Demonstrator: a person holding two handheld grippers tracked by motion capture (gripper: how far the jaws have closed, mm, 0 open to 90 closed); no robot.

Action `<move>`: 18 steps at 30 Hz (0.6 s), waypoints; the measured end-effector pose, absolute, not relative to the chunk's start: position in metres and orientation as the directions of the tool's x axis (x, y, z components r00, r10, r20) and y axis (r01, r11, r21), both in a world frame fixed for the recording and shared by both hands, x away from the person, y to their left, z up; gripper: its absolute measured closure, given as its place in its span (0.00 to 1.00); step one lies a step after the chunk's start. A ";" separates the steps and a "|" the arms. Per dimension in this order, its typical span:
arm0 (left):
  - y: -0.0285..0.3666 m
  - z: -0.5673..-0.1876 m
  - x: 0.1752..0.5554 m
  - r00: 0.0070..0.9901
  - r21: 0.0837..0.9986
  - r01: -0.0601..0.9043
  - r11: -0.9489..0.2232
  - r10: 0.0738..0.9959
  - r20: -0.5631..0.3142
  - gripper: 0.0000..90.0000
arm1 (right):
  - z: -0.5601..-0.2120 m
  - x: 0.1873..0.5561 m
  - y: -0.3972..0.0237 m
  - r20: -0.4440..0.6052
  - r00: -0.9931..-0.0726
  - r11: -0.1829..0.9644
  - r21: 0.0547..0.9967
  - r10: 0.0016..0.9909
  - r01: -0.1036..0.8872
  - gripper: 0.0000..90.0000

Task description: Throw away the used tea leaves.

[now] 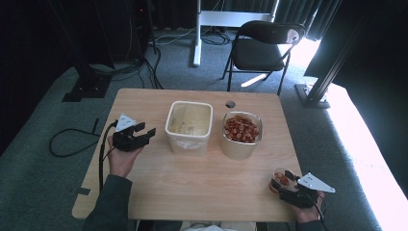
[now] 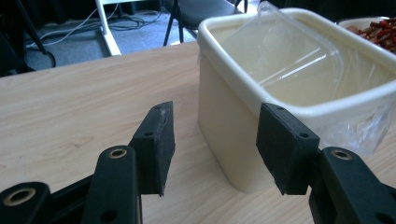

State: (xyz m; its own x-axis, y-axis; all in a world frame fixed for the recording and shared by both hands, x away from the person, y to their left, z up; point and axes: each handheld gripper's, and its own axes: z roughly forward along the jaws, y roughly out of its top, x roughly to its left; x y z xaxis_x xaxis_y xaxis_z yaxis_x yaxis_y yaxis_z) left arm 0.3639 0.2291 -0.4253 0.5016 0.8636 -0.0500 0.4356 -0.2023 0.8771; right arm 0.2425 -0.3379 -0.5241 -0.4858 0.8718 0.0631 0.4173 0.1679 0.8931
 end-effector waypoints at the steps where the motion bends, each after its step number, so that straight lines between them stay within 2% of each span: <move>1: 0.230 -0.428 0.363 0.501 0.876 0.437 -0.201 0.864 -0.052 0.53 | -0.524 0.244 -0.338 0.066 -0.484 0.164 0.894 0.873 0.418 0.33; 10: 0.239 -0.455 0.351 0.495 0.862 0.466 -0.198 0.866 -0.069 0.53 | -0.522 0.259 -0.339 0.062 -0.470 0.157 0.897 0.880 0.413 0.36; 18: 0.244 -0.475 0.342 0.497 0.847 0.484 -0.219 0.866 -0.060 0.54 | -0.502 0.270 -0.344 0.030 -0.458 0.162 0.914 0.888 0.372 0.37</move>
